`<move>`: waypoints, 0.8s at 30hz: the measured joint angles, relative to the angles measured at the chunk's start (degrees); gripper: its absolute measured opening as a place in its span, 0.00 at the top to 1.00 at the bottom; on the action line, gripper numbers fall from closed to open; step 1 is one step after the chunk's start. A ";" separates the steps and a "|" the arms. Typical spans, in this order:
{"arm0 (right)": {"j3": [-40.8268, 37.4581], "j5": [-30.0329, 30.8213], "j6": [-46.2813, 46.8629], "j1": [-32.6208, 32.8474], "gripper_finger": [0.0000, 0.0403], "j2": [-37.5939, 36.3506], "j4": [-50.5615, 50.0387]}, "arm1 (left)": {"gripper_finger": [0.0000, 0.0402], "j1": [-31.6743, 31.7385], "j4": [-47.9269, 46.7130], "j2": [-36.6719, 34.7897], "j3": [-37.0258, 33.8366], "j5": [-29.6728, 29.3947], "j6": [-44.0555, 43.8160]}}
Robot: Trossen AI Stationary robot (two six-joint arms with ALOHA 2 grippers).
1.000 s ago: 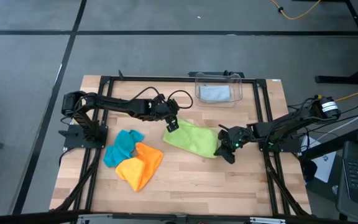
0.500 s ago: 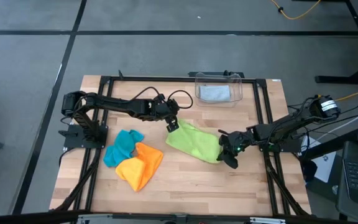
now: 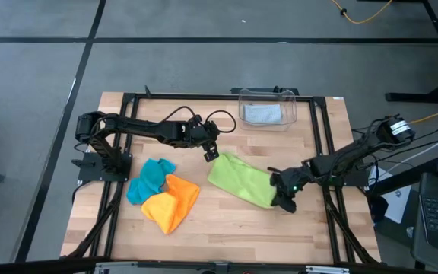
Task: Fold microfiber towels
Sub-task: Fold the green microfiber
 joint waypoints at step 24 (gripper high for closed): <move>0.43 -11.74 21.42 1.67 0.95 -4.57 -15.03 | 0.75 0.00 -0.07 0.00 0.00 0.01 -0.01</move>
